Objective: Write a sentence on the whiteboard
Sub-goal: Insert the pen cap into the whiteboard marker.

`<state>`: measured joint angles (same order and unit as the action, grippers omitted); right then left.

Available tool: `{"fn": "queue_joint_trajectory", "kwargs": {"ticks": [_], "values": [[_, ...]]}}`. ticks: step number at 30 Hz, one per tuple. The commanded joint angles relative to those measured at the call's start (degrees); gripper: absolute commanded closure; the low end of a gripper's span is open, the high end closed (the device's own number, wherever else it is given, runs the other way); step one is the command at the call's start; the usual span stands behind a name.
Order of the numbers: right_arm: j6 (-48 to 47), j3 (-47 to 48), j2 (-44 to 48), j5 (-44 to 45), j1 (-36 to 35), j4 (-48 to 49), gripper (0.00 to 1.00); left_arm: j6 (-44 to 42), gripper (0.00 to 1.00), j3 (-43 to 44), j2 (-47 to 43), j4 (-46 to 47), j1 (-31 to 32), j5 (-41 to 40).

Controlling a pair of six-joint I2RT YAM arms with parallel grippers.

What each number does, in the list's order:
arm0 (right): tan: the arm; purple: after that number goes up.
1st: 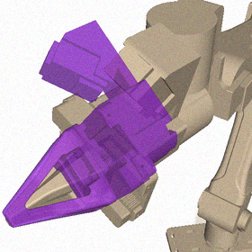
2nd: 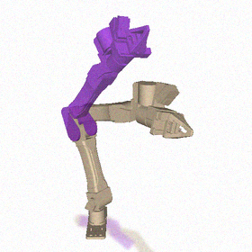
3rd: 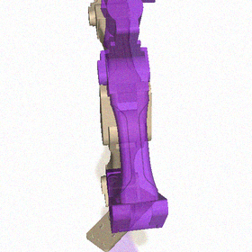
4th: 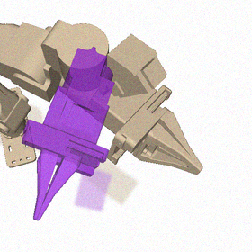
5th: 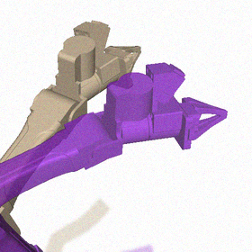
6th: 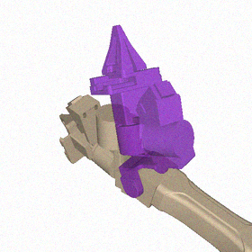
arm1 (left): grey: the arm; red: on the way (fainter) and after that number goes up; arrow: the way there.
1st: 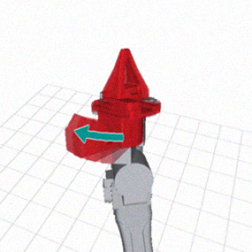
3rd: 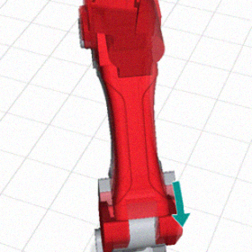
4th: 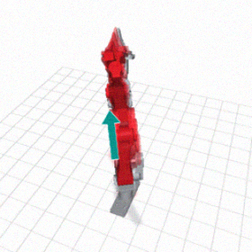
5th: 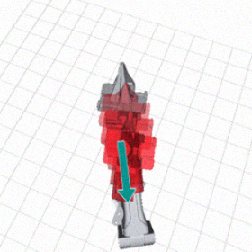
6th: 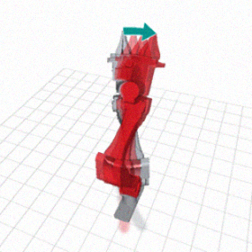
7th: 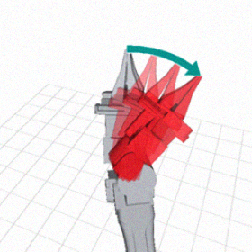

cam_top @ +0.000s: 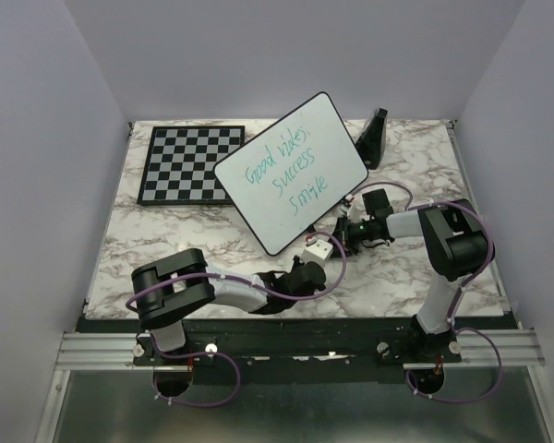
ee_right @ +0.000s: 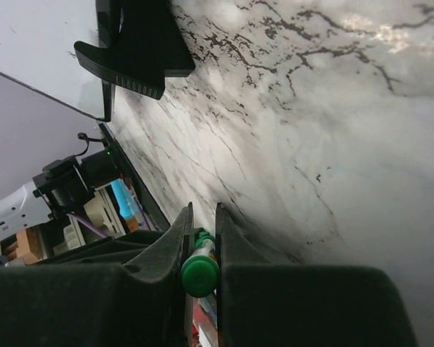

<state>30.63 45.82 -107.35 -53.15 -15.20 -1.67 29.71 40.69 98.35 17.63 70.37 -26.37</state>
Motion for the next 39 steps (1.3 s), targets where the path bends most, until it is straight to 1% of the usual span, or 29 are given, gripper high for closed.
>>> {"fn": "queue_joint_trajectory", "kwargs": {"ticks": [1,12,23,29,39], "values": [[0.92,0.14,-1.81,-0.82,-1.23,-1.58,0.99,-1.59,0.75,-3.07,2.73,-11.48,-0.50,-0.79],[1.62,0.14,-1.90,-2.49,-1.32,-1.14,0.99,-1.85,0.71,-2.54,1.85,-8.93,-1.37,-1.58],[2.77,0.14,-1.19,-4.16,-1.32,-0.35,0.99,-2.56,0.72,-1.58,1.15,-5.94,-2.96,-1.40],[3.12,0.23,-0.49,-4.86,-1.23,-0.26,0.99,-3.17,0.73,-0.87,0.01,-5.32,-3.66,-2.02],[3.47,0.50,0.04,-5.56,-1.23,-0.09,0.99,-3.52,0.72,-0.43,-1.40,-4.62,-3.92,-2.99]]}}
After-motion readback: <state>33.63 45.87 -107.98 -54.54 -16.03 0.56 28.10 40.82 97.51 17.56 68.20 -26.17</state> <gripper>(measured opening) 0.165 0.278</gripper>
